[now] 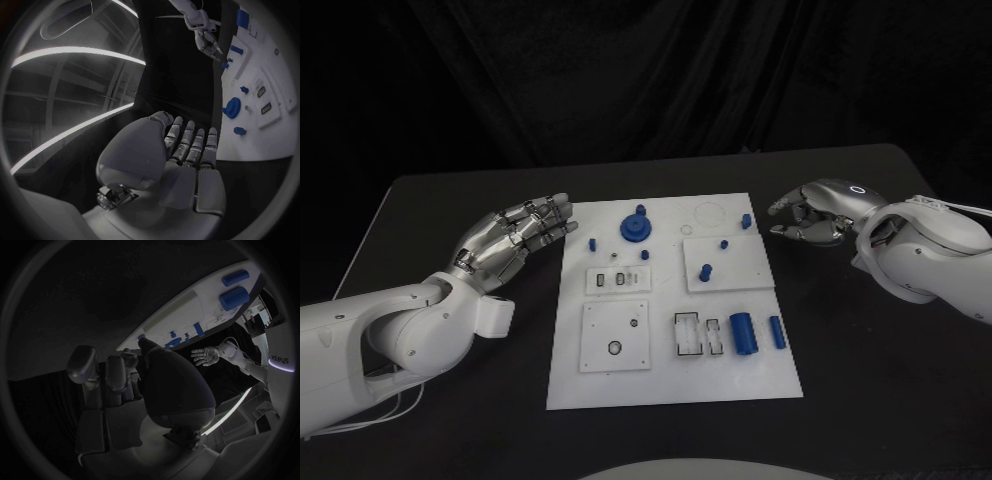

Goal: Assemble the parts on the task board

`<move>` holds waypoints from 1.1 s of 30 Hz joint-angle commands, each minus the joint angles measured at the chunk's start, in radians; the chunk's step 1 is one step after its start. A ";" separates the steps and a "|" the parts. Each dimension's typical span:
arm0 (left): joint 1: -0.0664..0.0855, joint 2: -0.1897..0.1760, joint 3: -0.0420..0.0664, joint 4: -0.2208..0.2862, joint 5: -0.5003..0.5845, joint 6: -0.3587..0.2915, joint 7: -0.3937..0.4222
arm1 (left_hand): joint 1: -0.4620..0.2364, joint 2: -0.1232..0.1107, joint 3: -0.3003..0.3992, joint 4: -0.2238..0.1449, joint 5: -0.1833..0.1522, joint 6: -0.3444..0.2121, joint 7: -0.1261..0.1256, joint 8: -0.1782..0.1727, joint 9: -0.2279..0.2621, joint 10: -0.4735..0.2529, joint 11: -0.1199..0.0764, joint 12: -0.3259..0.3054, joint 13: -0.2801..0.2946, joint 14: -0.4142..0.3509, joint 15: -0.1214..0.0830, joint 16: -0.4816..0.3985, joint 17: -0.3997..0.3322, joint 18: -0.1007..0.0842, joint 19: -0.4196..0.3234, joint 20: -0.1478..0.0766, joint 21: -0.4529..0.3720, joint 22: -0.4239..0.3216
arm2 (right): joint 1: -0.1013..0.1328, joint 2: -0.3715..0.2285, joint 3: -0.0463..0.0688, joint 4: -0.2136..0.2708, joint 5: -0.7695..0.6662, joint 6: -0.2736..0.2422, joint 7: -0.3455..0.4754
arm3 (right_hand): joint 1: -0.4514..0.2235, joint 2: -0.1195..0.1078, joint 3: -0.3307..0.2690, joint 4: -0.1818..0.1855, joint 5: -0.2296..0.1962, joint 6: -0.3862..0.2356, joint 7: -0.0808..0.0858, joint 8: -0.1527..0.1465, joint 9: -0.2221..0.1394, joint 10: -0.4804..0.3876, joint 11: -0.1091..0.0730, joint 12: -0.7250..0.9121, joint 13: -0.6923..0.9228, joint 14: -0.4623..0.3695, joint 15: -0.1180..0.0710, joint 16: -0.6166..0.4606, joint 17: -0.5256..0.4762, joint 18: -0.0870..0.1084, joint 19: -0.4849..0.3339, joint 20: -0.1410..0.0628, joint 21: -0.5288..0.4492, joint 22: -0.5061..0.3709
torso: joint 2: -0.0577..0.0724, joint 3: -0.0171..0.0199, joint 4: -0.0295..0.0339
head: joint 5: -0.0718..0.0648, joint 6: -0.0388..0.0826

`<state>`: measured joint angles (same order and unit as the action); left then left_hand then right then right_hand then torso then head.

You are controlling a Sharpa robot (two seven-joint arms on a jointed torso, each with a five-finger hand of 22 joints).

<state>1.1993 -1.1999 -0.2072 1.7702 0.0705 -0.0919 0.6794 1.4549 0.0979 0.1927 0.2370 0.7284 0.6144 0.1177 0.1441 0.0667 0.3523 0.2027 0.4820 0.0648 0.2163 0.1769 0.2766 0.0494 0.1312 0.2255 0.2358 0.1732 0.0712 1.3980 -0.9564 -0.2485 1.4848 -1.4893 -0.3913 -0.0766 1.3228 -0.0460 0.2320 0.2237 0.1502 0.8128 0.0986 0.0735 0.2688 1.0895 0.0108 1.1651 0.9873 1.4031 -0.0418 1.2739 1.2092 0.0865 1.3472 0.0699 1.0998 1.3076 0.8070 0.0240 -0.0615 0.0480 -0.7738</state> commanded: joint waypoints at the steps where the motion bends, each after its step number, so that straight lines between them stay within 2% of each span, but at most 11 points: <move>1: 0.002 0.004 -0.001 -0.001 -0.005 0.007 0.180 | -0.010 -0.002 0.003 -0.007 0.001 -0.005 0.002 -0.006 -0.001 -0.007 -0.001 -0.006 -0.001 -0.009 0.004 -0.004 -0.001 -0.007 -0.015 0.001 -0.009 -0.003 | -0.005 0.007 0.000 -0.008 0.004 -0.029 0.016 | -0.001 0.001 0.001 0.004 -0.004 -0.006 0.003 -0.004 -0.002 -0.006 0.005 -0.007 -0.001 -0.007 0.000 -0.005 -0.001 0.012 -0.004 0.000 -0.005 0.103 | -0.001 -0.0010 -0.0003 | -0.003 0.006; 4: 0.002 0.006 -0.002 -0.004 -0.004 0.010 0.178 | -0.010 -0.002 0.003 -0.007 0.001 -0.005 0.002 -0.006 -0.001 -0.007 -0.001 -0.005 -0.001 -0.009 0.004 -0.004 -0.001 -0.007 -0.016 0.001 -0.010 -0.004 | -0.008 0.015 0.000 -0.015 0.021 -0.039 0.022 | -0.004 0.002 0.000 0.008 -0.005 -0.006 0.004 -0.004 -0.002 -0.006 0.005 -0.008 -0.003 -0.007 0.001 -0.005 0.000 0.013 -0.004 0.001 -0.008 0.102 | -0.001 -0.0025 0.0011 | -0.010 0.011; 7: 0.002 0.008 -0.003 -0.006 -0.004 0.013 0.176 | -0.010 -0.002 0.003 -0.007 0.001 -0.004 0.003 -0.005 -0.001 -0.006 0.000 -0.005 0.000 -0.007 0.005 -0.001 0.000 -0.007 -0.018 0.002 -0.011 -0.004 | -0.009 0.022 0.000 -0.020 0.033 -0.047 0.026 | -0.010 0.007 -0.003 0.016 -0.004 -0.005 0.007 -0.003 -0.003 -0.008 0.007 -0.011 -0.006 -0.006 0.002 -0.006 0.001 0.013 -0.004 0.001 -0.011 0.101 | 0.000 -0.0008 -0.0014 | -0.008 0.014; 13: 0.002 0.011 -0.003 -0.009 -0.004 0.020 0.175 | -0.011 0.000 0.004 -0.008 0.001 -0.003 0.003 -0.005 -0.001 -0.005 0.002 -0.004 0.000 -0.002 0.006 0.005 0.001 -0.007 -0.017 0.003 -0.010 -0.004 | -0.012 0.035 0.001 -0.028 0.041 -0.050 0.028 | -0.010 0.007 -0.003 0.017 -0.004 -0.005 0.008 -0.003 -0.003 -0.010 0.008 -0.012 -0.008 -0.005 0.002 -0.006 0.001 0.014 -0.005 0.001 -0.014 0.101 | -0.001 -0.0021 -0.0031 | -0.006 0.011; 22: 0.002 0.014 -0.004 -0.012 -0.004 0.026 0.174 | -0.011 0.002 0.006 -0.009 0.001 0.003 0.004 -0.003 0.000 -0.002 0.007 -0.002 0.001 0.005 0.011 0.012 0.003 -0.006 -0.021 0.008 -0.012 -0.005 | -0.020 0.064 0.001 -0.051 0.044 -0.049 0.030 | -0.007 0.004 -0.005 0.015 -0.005 -0.011 0.010 -0.005 -0.005 -0.014 0.009 -0.016 -0.013 -0.004 0.003 -0.006 0.002 0.014 -0.005 0.002 -0.019 0.099 | -0.001 -0.0017 0.0010 | -0.011 0.010; 28: 0.002 0.016 -0.004 -0.016 -0.004 0.031 0.172 | -0.011 0.003 0.006 -0.010 0.001 0.004 0.004 -0.002 0.001 0.000 0.008 -0.001 0.001 0.007 0.013 0.014 0.003 -0.006 -0.022 0.009 -0.012 -0.005 | -0.022 0.079 0.001 -0.063 0.045 -0.046 0.032 | 0.000 0.001 -0.006 0.010 -0.007 -0.014 0.010 -0.005 -0.006 -0.015 0.010 -0.017 -0.014 -0.005 0.004 -0.008 0.001 0.014 -0.004 0.003 -0.021 0.099 | 0.000 -0.0045 -0.0006 | -0.009 0.011; 33: 0.002 0.017 -0.005 -0.020 -0.004 0.035 0.169 | -0.012 0.004 0.007 -0.010 0.001 0.005 0.005 -0.002 0.001 0.001 0.010 -0.001 0.001 0.010 0.014 0.017 0.004 -0.007 -0.020 0.010 -0.011 -0.004 | -0.027 0.091 0.001 -0.071 0.045 -0.042 0.032 | 0.008 -0.005 -0.012 0.004 -0.018 -0.033 0.010 -0.010 -0.011 -0.012 0.010 -0.015 -0.013 -0.004 0.005 -0.009 0.002 0.015 -0.002 0.004 -0.026 0.099 | -0.001 -0.0032 -0.0025 | -0.009 0.008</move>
<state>1.1993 -1.1841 -0.2126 1.7493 0.0686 -0.0752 0.6794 1.4508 0.1021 0.1979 0.2318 0.7283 0.6145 0.1178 0.1441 0.0667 0.3547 0.2051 0.4825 0.0649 0.2201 0.1878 0.2903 0.0516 0.1313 0.2079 0.2428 0.1644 0.0674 1.3738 -0.8675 -0.2479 1.4160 -1.4456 -0.4213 -0.0509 1.3266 -0.0499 0.2235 0.2289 0.1374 0.7856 0.1072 0.0686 0.2580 1.0823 0.0181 1.1536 0.9740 1.4031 -0.0418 1.2700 1.2104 0.0863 1.3472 0.0699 1.0801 1.3074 0.8064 0.0204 -0.0626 0.0395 -0.7645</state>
